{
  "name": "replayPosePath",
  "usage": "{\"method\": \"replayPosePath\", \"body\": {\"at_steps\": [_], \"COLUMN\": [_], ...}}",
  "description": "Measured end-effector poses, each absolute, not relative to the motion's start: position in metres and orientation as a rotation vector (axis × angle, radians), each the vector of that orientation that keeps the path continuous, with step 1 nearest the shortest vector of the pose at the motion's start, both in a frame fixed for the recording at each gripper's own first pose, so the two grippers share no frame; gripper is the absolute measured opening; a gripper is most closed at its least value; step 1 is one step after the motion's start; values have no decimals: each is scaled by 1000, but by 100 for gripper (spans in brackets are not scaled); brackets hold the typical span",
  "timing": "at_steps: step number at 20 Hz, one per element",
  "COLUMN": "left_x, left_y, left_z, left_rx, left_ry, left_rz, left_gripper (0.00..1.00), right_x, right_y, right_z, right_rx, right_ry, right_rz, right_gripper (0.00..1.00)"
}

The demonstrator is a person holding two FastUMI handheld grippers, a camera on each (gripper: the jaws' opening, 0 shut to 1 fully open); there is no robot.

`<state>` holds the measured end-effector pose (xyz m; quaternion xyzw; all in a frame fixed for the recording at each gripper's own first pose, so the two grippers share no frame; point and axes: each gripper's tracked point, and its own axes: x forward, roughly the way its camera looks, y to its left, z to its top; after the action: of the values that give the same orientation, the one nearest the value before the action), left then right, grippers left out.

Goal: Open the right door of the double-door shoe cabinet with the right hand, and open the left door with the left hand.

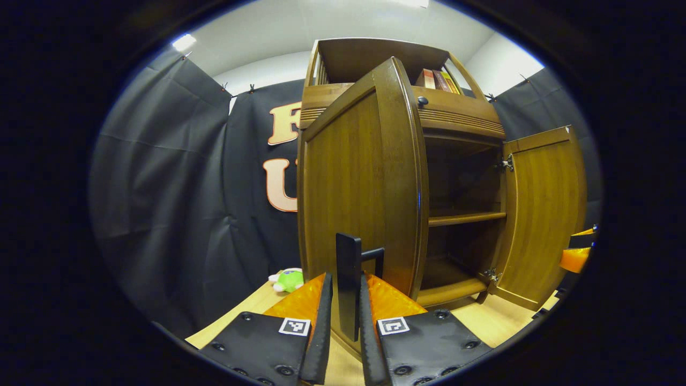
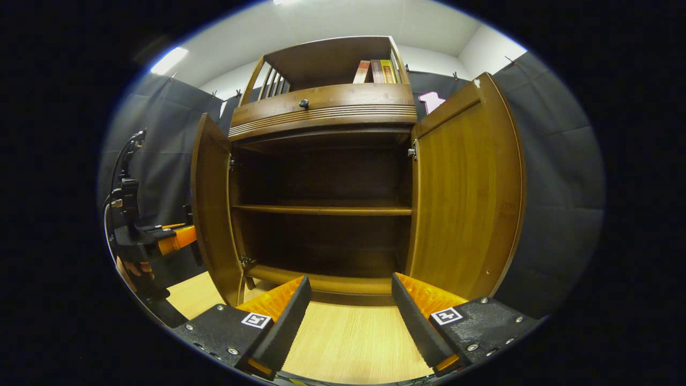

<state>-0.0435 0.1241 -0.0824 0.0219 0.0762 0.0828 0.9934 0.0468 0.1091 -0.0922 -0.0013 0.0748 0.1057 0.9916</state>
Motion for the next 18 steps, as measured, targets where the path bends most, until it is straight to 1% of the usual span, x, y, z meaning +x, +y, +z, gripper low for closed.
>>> {"method": "replayPosePath", "body": {"at_steps": [2,4,5,6,7,8,9,10,11,18], "left_x": [-51,-56,-59,-58,-64,-64,-70,-70,-68,-67], "left_y": [140,157,169,177,193,201,204,208,209,238], "left_z": [-81,-80,-79,-77,-77,-77,-80,-81,-81,-77], "left_rx": [55,48,36,17,12,2,-6,-1,10,53], "left_ry": [151,158,160,158,161,159,161,165,167,137], "left_rz": [190,202,229,226,238,217,195,168,151,35], "left_gripper": [33,31,31,17,22,11,10,2,10,10], "right_x": [46,46,47,46,47,47,47,48,48,43], "right_y": [113,119,121,124,126,129,130,133,135,154], "right_z": [-92,-94,-95,-96,-97,-97,-98,-100,-102,-100], "right_rx": [5,15,16,12,6,0,-5,-8,-8,-5], "right_ry": [146,154,155,155,152,148,148,150,151,137], "right_rz": [201,193,189,183,175,166,156,147,137,91], "right_gripper": [100,100,100,100,100,100,100,100,100,100]}}
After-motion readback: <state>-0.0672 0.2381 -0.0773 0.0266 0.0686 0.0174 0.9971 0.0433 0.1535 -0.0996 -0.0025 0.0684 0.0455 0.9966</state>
